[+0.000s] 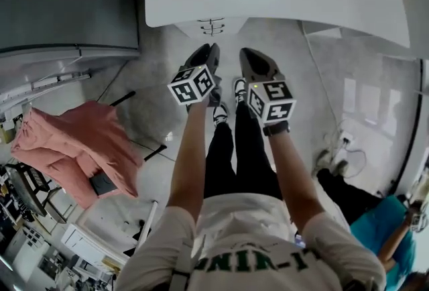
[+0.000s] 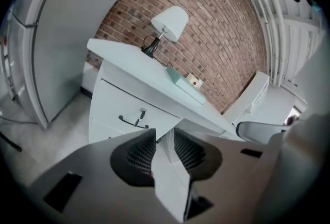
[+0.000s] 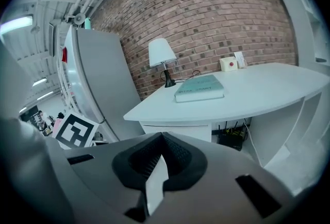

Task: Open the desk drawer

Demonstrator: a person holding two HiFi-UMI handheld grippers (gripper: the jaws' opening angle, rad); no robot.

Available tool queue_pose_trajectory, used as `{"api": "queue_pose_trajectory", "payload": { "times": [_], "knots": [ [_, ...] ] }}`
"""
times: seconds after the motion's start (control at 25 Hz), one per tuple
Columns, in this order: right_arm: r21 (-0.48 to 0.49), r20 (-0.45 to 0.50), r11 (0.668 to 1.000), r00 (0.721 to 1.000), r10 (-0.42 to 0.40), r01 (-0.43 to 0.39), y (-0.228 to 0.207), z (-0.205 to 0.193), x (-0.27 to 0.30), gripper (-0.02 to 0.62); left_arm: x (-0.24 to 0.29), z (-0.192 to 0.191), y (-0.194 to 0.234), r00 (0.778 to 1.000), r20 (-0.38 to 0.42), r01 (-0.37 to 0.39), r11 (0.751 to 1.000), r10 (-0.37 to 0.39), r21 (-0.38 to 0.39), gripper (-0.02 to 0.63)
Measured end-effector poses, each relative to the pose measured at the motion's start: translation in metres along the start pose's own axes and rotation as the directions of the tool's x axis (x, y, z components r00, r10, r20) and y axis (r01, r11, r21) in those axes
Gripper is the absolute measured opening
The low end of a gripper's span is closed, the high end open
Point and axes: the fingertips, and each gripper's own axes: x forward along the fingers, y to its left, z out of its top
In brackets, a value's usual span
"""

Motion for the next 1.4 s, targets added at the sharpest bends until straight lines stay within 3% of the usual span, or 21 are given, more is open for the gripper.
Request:
{"api": "queue_pose_trajectory", "payload": {
  "times": [0.28, 0.44, 0.6, 0.72, 0.8, 1.04, 1.2, 1.4],
  "knots": [
    [0.057, -0.031, 0.998, 0.999, 0.008, -0.006, -0.026, -0.034, 0.021, 0.002, 0.050, -0.029, 0.030, 1.000, 0.011, -0.025, 0.991, 0.026, -0.132, 0.117],
    [0.094, -0.029, 0.996, 1.000, 0.011, -0.008, -0.042, -0.048, 0.035, 0.002, 0.079, -0.038, 0.036, 0.999, 0.035, 0.048, 0.972, -0.042, -0.230, 0.115],
    [0.148, -0.014, 0.989, 0.999, 0.034, -0.031, -0.052, -0.062, 0.048, 0.002, 0.101, -0.035, 0.052, 0.992, 0.115, 0.091, 0.928, -0.052, -0.360, 0.115],
    [0.171, -0.015, 0.984, 0.999, 0.050, -0.047, -0.058, -0.071, 0.058, 0.002, 0.119, -0.035, 0.064, 0.984, 0.162, 0.144, 0.857, -0.072, -0.494, 0.115],
    [0.180, -0.016, 0.982, 0.998, 0.054, -0.050, -0.063, -0.076, 0.063, 0.002, 0.129, -0.035, 0.069, 0.979, 0.186, 0.172, 0.820, -0.082, -0.545, 0.117],
    [0.203, -0.007, 0.976, 0.997, 0.079, -0.076, -0.071, -0.075, 0.072, 0.002, 0.144, -0.021, 0.072, 0.953, 0.287, 0.257, 0.770, -0.101, -0.584, 0.117],
    [0.196, -0.001, 0.977, 0.996, 0.090, -0.088, -0.073, -0.070, 0.076, 0.002, 0.155, -0.011, 0.078, 0.935, 0.344, 0.296, 0.718, -0.083, -0.631, 0.115],
    [0.181, -0.014, 0.980, 0.996, 0.089, -0.085, -0.080, -0.066, 0.078, 0.002, 0.166, -0.004, 0.082, 0.927, 0.371, 0.301, 0.690, -0.051, -0.658, 0.092]
  ]
}}
